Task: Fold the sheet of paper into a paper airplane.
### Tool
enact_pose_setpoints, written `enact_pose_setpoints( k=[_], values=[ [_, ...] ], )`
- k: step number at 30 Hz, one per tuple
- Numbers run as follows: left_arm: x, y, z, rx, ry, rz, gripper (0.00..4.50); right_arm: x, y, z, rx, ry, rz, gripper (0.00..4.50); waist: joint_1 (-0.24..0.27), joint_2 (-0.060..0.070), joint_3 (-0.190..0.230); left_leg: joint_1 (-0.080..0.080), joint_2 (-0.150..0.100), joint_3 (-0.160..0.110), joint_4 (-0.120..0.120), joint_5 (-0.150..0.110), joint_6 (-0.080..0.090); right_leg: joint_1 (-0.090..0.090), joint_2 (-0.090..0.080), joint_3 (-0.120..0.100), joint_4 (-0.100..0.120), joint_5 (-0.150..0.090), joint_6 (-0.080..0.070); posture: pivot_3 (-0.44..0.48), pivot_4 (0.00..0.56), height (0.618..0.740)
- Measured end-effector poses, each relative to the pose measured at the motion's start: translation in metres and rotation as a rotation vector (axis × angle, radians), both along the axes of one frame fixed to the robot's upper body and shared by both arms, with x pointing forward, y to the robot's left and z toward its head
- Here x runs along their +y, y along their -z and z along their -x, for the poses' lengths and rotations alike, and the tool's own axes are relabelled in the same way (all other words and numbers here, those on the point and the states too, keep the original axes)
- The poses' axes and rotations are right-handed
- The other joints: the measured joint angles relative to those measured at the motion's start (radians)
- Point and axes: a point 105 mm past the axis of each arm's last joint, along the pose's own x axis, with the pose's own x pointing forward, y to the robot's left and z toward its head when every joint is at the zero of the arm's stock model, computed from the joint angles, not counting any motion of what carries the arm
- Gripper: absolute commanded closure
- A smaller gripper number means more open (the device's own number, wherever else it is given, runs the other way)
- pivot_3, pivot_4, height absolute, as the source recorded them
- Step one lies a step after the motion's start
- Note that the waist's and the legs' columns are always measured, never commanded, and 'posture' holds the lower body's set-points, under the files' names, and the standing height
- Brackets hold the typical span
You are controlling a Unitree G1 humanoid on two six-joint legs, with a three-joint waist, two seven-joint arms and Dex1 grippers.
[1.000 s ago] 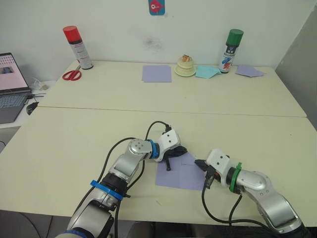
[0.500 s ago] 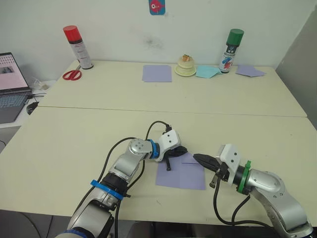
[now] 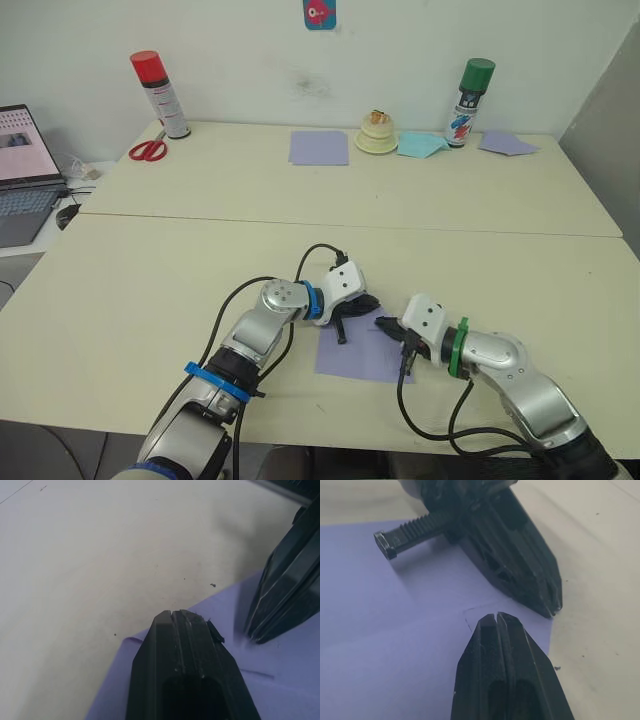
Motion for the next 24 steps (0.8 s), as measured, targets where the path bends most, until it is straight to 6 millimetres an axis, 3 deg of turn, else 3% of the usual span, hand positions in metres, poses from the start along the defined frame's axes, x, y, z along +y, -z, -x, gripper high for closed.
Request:
enact_pose_setpoints(
  k=[10,15,17,20,22,24],
  values=[
    [0.006,-0.004,-0.003,0.006,-0.026,0.008,4.5,0.004,0.001,-0.001,-0.03,-0.013,0.049,4.48,-0.002,0.0,0.0,0.0,0.0,0.0,0.0,0.0,0.0,0.0,0.0,0.0,0.0,0.0,0.0,0.0,0.15,0.74],
    [0.024,-0.016,-0.016,0.107,-0.12,0.074,4.5,0.005,0.0,0.0,-0.028,-0.01,0.051,4.48,-0.004,0.0,0.001,0.0,0.001,0.0,0.0,0.0,0.0,-0.001,0.001,0.0,0.001,0.0,0.0,0.0,0.15,0.74],
    [0.036,-0.032,-0.026,0.118,-0.174,0.131,4.5,0.005,-0.001,0.0,-0.029,-0.011,0.051,4.48,-0.004,-0.001,0.002,-0.001,0.001,0.0,0.0,0.0,0.0,-0.002,0.001,0.0,0.001,0.0,0.0,0.0,0.15,0.74],
    [0.041,-0.076,-0.033,0.112,-0.207,0.297,4.5,0.006,-0.001,0.0,-0.03,-0.012,0.051,4.48,-0.004,-0.002,0.004,-0.001,0.001,0.0,0.0,0.0,0.0,-0.002,0.0,0.0,0.001,0.0,0.0,0.0,0.15,0.74],
    [0.045,-0.101,-0.029,0.104,-0.206,0.386,4.5,0.007,-0.001,0.0,-0.031,-0.017,0.051,4.48,-0.007,-0.002,0.004,-0.001,0.001,0.0,0.0,0.0,0.0,-0.002,-0.001,0.001,0.001,0.001,-0.001,0.0,0.15,0.74],
    [0.053,-0.111,-0.02,0.134,-0.214,0.439,4.5,0.01,-0.001,0.0,-0.03,-0.023,0.05,4.48,-0.01,-0.002,0.004,-0.001,0.003,0.0,0.0,0.0,0.0,-0.003,-0.002,0.001,0.001,0.002,-0.004,0.0,0.15,0.74]
  ],
)
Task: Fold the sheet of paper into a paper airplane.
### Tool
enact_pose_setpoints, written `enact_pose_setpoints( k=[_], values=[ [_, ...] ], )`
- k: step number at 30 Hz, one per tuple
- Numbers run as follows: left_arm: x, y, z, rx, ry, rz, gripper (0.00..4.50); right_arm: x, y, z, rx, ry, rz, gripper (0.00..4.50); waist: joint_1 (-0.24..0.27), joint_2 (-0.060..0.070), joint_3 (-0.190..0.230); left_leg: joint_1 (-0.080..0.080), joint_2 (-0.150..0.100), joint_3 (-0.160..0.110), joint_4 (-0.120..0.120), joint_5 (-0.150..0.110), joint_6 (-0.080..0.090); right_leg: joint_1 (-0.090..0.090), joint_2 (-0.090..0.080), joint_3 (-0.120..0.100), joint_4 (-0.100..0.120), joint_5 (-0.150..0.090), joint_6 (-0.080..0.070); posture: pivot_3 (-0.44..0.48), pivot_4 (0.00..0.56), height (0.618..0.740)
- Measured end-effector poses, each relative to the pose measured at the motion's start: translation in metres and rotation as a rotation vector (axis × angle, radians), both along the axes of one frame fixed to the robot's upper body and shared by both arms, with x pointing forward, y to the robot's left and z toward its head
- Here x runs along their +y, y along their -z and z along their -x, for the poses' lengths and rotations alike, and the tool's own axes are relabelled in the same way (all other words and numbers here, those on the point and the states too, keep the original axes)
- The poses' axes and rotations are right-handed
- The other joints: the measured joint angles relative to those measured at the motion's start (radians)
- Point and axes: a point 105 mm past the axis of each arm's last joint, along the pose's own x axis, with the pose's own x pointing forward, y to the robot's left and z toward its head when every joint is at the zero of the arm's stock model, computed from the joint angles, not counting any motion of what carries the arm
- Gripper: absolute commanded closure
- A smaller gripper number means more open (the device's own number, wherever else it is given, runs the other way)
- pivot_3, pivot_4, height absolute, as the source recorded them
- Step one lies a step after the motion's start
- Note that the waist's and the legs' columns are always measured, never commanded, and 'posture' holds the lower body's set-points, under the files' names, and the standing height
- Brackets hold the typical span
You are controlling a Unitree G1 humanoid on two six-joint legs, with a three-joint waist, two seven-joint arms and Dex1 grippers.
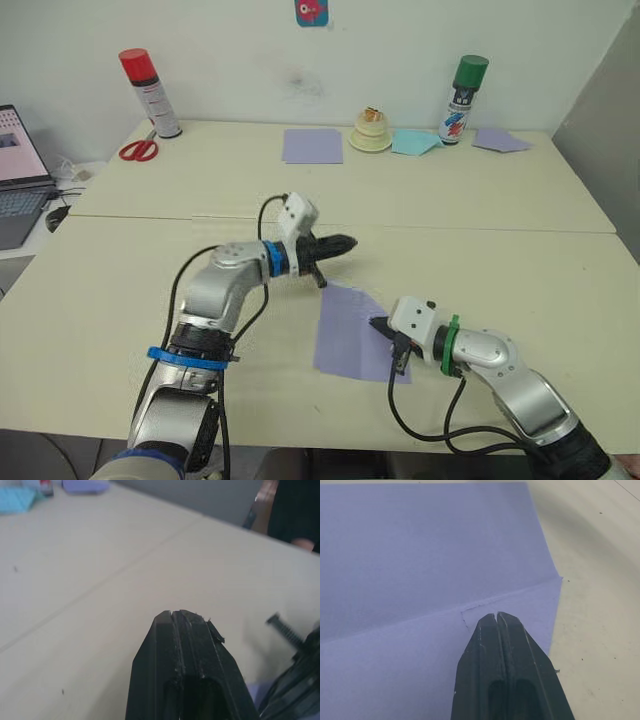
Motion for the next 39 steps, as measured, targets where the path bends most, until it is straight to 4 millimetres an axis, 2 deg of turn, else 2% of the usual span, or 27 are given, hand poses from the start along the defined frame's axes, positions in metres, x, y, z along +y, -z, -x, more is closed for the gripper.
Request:
enact_pose_setpoints(
  k=[7,8,9,12,15,21,26,31,39],
  values=[
    [0.049,0.031,0.018,0.298,-0.2,0.125,4.5,0.0,0.0,-0.001,-0.004,0.002,0.008,4.48,0.003,0.0,0.002,0.0,0.0,-0.001,0.0,0.0,0.0,-0.001,0.0,-0.001,0.001,0.0,0.001,0.0,0.15,0.74],
    [0.053,0.033,0.02,0.337,-0.232,0.155,3.97,0.0,0.0,-0.001,-0.004,0.002,0.009,4.5,0.004,0.0,0.002,0.0,0.0,-0.001,0.0,0.0,0.0,0.0,0.0,-0.001,0.001,0.0,0.001,0.0,0.15,0.74],
    [0.056,0.034,0.024,0.368,-0.25,0.192,3.8,0.0,0.0,-0.002,-0.004,0.001,0.009,4.5,0.005,0.0,0.002,0.0,0.0,-0.001,0.0,0.0,0.0,0.0,0.0,-0.001,0.001,0.0,0.001,0.0,0.15,0.74],
    [0.052,0.041,0.036,0.476,-0.242,0.283,2.88,0.0,0.0,-0.002,-0.004,0.0,0.009,4.5,0.004,0.0,0.002,0.0,0.0,-0.001,0.0,0.0,-0.001,0.0,0.0,-0.001,0.001,0.0,0.0,0.0,0.15,0.74],
    [0.046,0.049,0.038,0.543,-0.265,0.34,1.96,0.0,0.0,-0.002,-0.003,-0.002,0.01,4.5,0.005,0.0,0.002,0.0,0.0,-0.001,0.0,0.0,-0.002,0.0,0.0,-0.001,0.001,0.0,0.0,0.0,0.15,0.74],
    [0.044,0.062,0.031,0.605,-0.339,0.371,1.96,0.0,0.0,-0.002,-0.003,-0.007,0.012,4.5,0.004,0.0,0.002,0.0,0.0,-0.001,0.0,0.003,-0.007,0.0,0.0,0.0,0.001,0.0,0.0,0.0,0.15,0.74],
    [0.033,0.068,0.033,0.619,-0.313,0.342,1.96,0.0,-0.001,-0.002,-0.003,-0.008,0.014,4.5,0.004,0.0,0.002,0.0,0.0,0.0,0.0,0.004,-0.008,0.0,0.0,0.0,0.0,0.0,0.0,0.0,0.15,0.74],
    [0.026,0.084,0.033,0.676,-0.316,0.343,1.96,0.0,-0.001,-0.002,-0.004,-0.008,0.017,4.5,0.004,0.0,0.002,0.0,0.0,0.0,0.0,0.004,-0.008,0.0,0.0,0.0,0.0,0.0,0.001,0.0,0.15,0.74],
    [0.023,0.09,0.026,0.681,-0.327,0.325,1.96,-0.001,-0.001,-0.002,-0.002,-0.007,0.02,4.5,0.005,0.0,0.002,0.0,0.0,0.0,-0.001,0.004,-0.008,0.0,0.0,0.0,0.0,-0.001,0.001,0.0,0.15,0.74]
  ],
)
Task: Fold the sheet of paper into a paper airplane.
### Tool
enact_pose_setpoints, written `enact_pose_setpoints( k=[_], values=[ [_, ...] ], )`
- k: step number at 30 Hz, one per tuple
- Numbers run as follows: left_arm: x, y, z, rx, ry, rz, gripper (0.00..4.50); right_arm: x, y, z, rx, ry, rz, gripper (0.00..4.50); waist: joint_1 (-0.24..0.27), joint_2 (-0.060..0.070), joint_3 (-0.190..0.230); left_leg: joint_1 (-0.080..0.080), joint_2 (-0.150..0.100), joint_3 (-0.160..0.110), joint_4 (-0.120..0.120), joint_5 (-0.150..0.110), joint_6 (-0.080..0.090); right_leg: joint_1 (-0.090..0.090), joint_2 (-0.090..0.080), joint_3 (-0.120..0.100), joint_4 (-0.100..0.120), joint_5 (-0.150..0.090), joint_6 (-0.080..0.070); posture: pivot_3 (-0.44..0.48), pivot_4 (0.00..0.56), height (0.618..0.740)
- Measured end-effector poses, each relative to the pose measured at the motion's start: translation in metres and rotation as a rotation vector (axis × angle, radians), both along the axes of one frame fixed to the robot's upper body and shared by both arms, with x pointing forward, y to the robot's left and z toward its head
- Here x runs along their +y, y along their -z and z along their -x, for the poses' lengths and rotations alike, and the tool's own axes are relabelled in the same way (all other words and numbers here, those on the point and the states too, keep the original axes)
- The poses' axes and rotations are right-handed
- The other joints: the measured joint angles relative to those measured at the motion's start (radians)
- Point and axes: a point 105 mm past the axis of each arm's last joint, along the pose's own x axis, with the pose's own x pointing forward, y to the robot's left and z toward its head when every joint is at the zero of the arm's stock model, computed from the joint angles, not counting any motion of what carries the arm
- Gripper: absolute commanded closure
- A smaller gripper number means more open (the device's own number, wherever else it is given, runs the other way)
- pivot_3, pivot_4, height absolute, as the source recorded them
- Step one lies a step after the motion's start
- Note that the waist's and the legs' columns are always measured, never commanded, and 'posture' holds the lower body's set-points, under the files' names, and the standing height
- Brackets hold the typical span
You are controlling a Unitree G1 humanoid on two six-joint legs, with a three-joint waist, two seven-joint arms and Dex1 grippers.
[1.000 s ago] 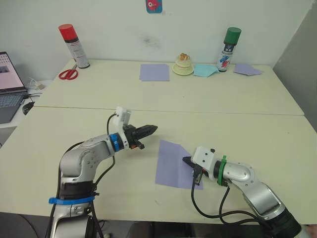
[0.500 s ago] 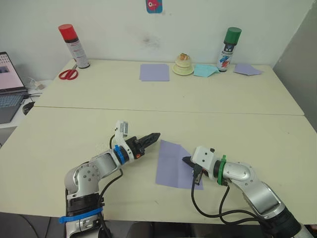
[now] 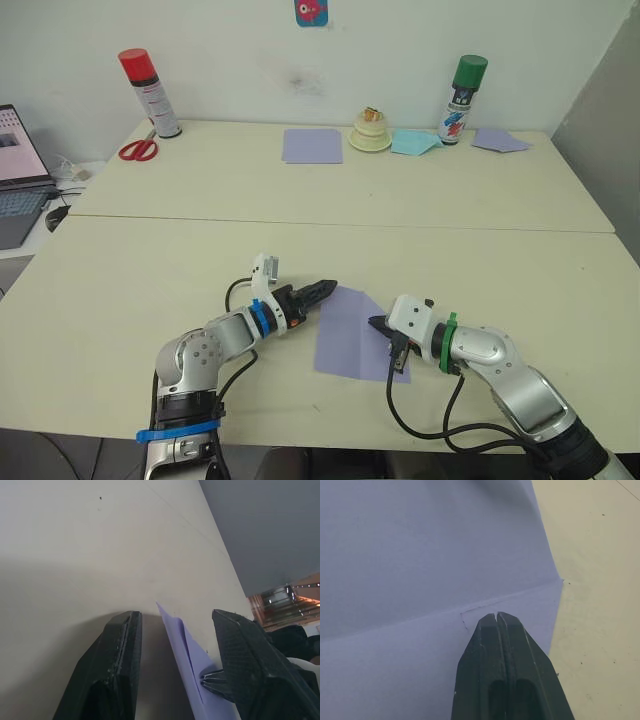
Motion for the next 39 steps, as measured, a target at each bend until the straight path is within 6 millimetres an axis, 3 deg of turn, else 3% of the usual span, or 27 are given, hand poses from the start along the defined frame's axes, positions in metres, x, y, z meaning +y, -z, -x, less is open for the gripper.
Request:
enact_pose_setpoints(
  k=[1,4,10,18,27,34,39],
  values=[
    [0.0,0.0,-0.001,-0.002,0.0,-0.002,1.96,0.0,0.0,0.0,0.0,0.0,0.0,4.5,0.0,0.0,0.0,0.0,0.0,0.0,0.0,0.0,0.0,0.0,0.0,0.0,0.0,0.0,0.0,0.0,0.15,0.74],
    [0.001,-0.002,-0.002,-0.015,-0.006,-0.007,2.59,0.0,0.0,0.0,0.001,0.001,0.001,4.5,0.0,0.0,0.0,0.0,0.0,0.0,0.0,0.0,0.0,0.0,0.0,0.0,0.0,0.0,0.0,0.0,0.15,0.74],
    [-0.002,0.0,-0.002,-0.034,0.025,-0.04,4.48,0.0,0.0,0.0,0.003,0.002,0.003,4.5,0.001,0.0,0.0,0.0,0.0,0.0,0.0,0.0,0.0,0.0,0.0,0.0,-0.001,-0.001,0.003,0.0,0.15,0.74],
    [-0.004,-0.002,-0.002,-0.122,0.118,-0.195,4.48,0.0,0.0,0.002,0.013,0.004,0.007,4.5,0.002,0.0,0.0,0.0,0.0,0.0,-0.001,0.0,0.0,0.0,0.0,0.0,-0.001,-0.002,0.003,0.0,0.15,0.74],
    [-0.024,-0.024,-0.009,-0.268,0.237,-0.361,4.48,0.002,-0.001,0.005,0.022,0.008,0.008,4.5,0.002,0.0,0.0,-0.001,0.0,0.0,-0.005,0.0,0.0,-0.001,0.0,0.0,-0.003,-0.001,0.003,0.0,0.15,0.74],
    [-0.031,-0.019,-0.006,-0.484,0.375,-0.6,4.48,0.002,-0.001,0.006,0.029,0.011,0.006,4.5,0.003,0.0,0.0,0.001,0.0,-0.001,-0.015,0.003,-0.006,-0.001,0.0,-0.001,-0.007,0.001,-0.001,0.0,0.15,0.74],
    [-0.04,-0.017,-0.001,-0.547,0.434,-0.631,4.48,0.002,-0.001,0.007,0.033,0.015,0.006,4.5,0.003,0.0,0.0,0.0,0.0,-0.001,-0.015,0.003,-0.005,0.0,0.0,-0.001,-0.012,0.001,-0.001,0.0,0.15,0.74]
  ],
)
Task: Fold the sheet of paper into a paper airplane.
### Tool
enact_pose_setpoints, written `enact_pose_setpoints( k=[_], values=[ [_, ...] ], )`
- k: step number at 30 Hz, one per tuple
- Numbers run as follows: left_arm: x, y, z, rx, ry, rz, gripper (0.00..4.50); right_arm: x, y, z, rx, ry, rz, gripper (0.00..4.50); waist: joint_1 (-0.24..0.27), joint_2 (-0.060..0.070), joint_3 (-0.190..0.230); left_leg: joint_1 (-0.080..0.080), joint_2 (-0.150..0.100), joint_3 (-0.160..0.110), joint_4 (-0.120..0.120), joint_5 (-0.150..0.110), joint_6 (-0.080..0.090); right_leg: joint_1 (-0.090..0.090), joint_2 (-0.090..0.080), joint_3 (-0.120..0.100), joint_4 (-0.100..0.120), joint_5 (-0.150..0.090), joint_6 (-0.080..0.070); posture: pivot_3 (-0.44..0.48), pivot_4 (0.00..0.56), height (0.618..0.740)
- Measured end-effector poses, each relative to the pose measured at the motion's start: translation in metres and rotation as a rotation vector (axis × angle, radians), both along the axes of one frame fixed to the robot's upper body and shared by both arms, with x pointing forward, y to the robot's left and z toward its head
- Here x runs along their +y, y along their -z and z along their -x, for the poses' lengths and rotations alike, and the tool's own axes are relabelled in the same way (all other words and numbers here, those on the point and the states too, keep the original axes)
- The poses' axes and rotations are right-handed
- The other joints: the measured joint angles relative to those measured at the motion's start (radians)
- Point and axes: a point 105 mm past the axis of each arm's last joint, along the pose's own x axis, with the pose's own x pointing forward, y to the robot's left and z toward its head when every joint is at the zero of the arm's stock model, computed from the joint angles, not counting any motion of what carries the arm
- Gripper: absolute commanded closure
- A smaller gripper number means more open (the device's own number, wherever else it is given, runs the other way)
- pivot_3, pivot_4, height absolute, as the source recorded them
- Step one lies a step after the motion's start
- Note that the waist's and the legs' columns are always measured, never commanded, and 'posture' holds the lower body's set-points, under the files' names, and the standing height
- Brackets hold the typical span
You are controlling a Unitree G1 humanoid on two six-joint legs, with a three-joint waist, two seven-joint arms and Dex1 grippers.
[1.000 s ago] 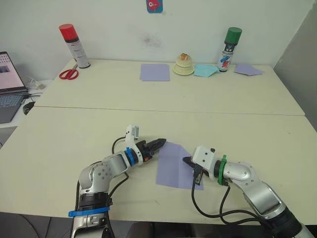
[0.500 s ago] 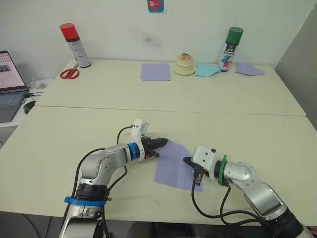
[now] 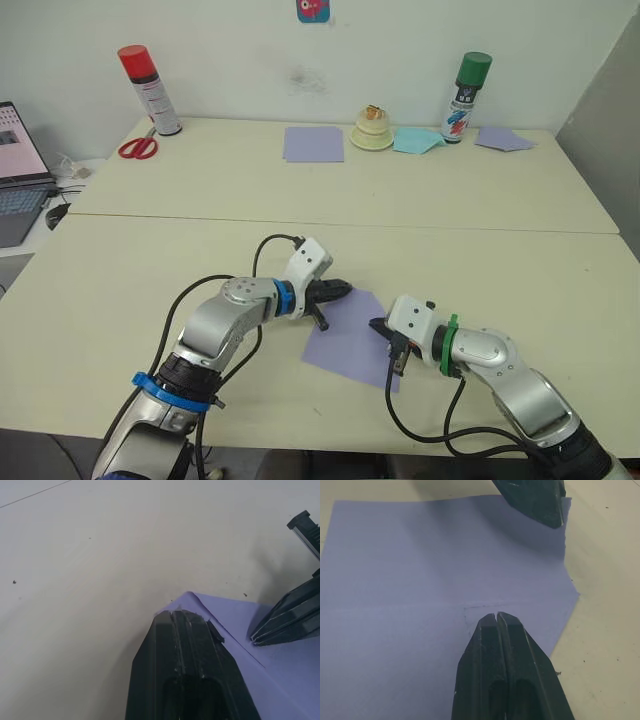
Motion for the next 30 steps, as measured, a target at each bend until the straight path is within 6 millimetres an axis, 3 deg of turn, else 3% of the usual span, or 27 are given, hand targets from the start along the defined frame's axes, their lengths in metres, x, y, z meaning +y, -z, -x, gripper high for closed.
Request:
enact_pose_setpoints(
  k=[12,30],
  values=[
    [-0.01,0.007,0.025,-0.043,0.179,-0.064,4.48,0.001,0.0,0.001,0.001,-0.002,-0.001,4.5,-0.001,0.0,0.0,0.0,0.0,0.0,0.0,-0.002,0.003,0.0,0.0,0.0,0.0,0.0,0.0,0.0,0.15,0.74],
    [-0.007,0.026,0.023,-0.111,0.238,-0.137,4.48,0.001,0.002,0.002,0.003,-0.004,-0.004,4.5,-0.002,0.0,-0.001,0.0,0.001,0.0,0.0,-0.002,0.005,0.0,0.001,0.0,0.001,0.0,0.0,0.0,0.15,0.74]
  ],
)
